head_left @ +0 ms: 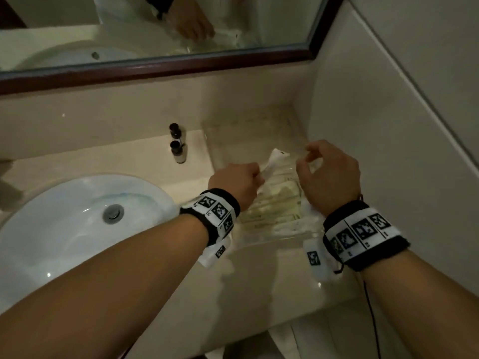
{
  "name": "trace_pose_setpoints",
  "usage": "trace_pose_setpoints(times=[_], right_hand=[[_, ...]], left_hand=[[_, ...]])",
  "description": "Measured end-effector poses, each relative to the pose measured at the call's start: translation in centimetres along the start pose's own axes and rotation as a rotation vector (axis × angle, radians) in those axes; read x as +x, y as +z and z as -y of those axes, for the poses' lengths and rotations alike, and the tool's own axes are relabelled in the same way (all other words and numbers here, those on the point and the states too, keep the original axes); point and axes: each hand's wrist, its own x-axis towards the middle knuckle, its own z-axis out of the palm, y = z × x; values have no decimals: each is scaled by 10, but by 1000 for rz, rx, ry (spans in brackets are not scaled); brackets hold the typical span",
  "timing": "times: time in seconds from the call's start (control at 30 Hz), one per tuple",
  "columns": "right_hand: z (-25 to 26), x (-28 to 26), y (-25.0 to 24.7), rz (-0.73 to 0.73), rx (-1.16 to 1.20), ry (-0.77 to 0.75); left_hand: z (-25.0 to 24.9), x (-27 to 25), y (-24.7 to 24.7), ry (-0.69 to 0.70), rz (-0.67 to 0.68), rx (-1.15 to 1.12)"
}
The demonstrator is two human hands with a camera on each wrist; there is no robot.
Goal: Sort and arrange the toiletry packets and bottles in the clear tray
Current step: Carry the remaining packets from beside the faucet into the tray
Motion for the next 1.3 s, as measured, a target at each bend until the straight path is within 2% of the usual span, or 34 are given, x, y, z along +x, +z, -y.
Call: trace_pose_setpoints(times=[0.2, 0.47, 0.8, 1.1, 1.3], right_hand=[[-27, -4, -8, -17, -11, 33], [-48, -6, -13, -12, -17, 58], [-52, -6, -5, 11, -16, 69], [-50, -1, 0, 22, -28, 56], [-38, 6, 10, 23, -35, 17]], left_hand=[[-21, 17, 29, 161, 57, 214], [-41, 14, 57, 231, 221, 316], [-37, 11, 72, 225, 268, 427], [-31, 14, 79, 152, 285, 318], [-26, 12, 73, 170, 323, 282]])
